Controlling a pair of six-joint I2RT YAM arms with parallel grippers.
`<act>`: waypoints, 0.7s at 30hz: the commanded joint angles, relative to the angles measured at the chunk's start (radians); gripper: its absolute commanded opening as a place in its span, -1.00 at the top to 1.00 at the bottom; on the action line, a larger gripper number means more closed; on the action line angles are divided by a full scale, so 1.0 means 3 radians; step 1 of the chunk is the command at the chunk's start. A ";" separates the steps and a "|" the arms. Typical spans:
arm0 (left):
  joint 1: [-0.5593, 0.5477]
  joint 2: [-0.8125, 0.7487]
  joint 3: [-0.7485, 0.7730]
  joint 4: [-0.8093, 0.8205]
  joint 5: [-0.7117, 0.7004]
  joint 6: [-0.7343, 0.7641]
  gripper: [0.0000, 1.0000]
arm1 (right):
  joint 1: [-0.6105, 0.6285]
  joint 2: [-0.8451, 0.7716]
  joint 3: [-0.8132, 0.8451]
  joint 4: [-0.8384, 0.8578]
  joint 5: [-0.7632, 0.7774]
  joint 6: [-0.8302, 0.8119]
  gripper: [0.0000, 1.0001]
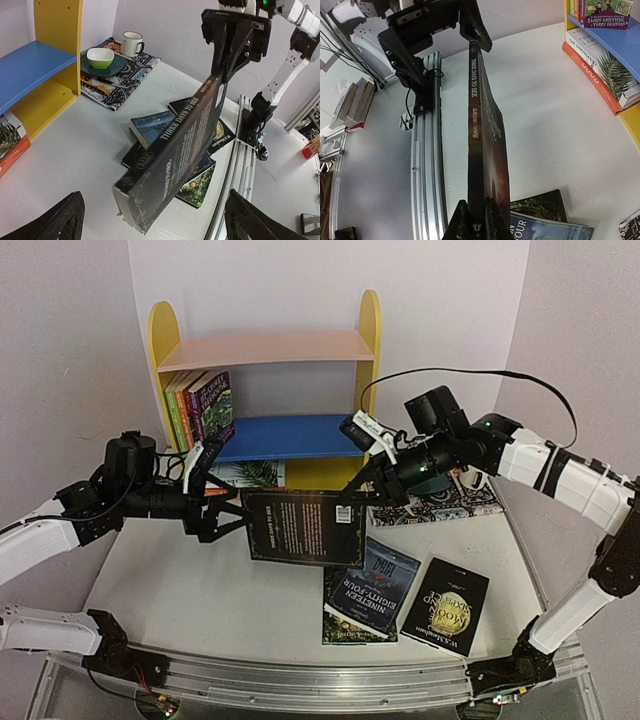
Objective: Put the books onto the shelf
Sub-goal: Pass from the left arm to the right, then pass from the right arm to the left
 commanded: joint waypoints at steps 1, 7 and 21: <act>0.0196 0.0090 -0.0022 0.0774 0.0738 -0.0380 -0.98 | -0.0056 -0.0326 -0.0086 0.0346 -0.0441 0.0312 1.00; 0.0220 0.0243 -0.0063 0.1112 0.1063 -0.0490 -0.97 | -0.0110 -0.0453 -0.0148 0.0530 -0.0639 0.0535 1.00; 0.0227 0.0460 -0.0046 0.1316 0.1573 -0.0460 -0.20 | -0.0115 -0.0572 -0.0276 0.0831 -0.0457 0.0793 1.00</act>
